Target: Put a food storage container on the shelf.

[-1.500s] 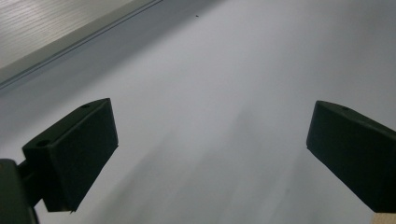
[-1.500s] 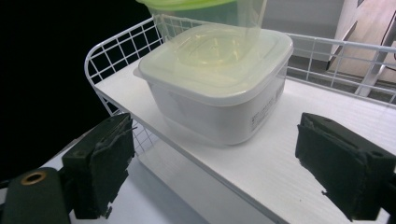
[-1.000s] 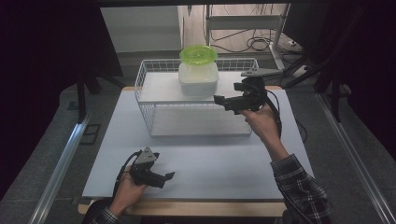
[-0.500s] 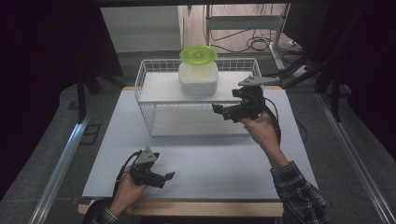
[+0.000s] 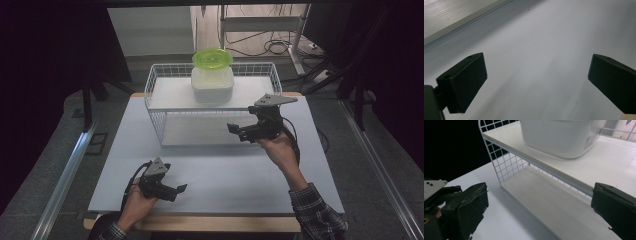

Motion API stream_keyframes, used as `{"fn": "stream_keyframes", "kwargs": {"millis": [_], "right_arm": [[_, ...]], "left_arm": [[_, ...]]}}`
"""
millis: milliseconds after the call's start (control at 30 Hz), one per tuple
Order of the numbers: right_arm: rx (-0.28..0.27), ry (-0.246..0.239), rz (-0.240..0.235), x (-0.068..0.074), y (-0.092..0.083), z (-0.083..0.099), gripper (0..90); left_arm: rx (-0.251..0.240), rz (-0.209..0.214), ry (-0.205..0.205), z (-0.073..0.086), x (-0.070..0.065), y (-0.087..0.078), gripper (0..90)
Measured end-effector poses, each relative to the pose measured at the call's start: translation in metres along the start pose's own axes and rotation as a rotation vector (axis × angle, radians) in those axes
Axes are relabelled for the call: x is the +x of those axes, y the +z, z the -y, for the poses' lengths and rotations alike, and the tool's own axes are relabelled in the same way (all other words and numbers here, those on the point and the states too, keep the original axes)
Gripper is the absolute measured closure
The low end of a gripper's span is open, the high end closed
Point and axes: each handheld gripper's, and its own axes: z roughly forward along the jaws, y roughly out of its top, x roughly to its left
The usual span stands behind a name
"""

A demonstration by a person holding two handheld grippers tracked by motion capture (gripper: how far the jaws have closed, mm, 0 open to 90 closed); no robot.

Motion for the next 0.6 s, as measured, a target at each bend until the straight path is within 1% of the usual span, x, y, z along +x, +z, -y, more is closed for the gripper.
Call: {"fn": "stream_keyframes", "kwargs": {"millis": [100, 233, 300, 433, 600], "right_arm": [[-0.002, 0.0, 0.006, 0.001, 0.0, 0.004, 0.9], [0.009, -0.004, 0.015, 0.004, 0.0, 0.013, 0.8], [0.011, -0.005, 0.017, 0.005, 0.0, 0.015, 0.8], [0.009, -0.003, 0.014, 0.006, 0.002, 0.025, 0.8], [0.03, -0.009, 0.017, 0.009, 0.003, 0.034, 0.8]], "left_arm": [[-0.001, 0.001, -0.001, 0.0, 0.0, 0.0, 1.8], [0.001, 0.001, 0.0, 0.0, 0.0, 0.0, 1.8], [0.001, 0.001, 0.0, 0.0, 0.0, 0.0, 1.9], [-0.003, 0.0, -0.001, 0.0, 0.0, 0.0, 1.9], [-0.005, 0.001, 0.003, 0.0, 0.0, -0.001, 1.9]]}}
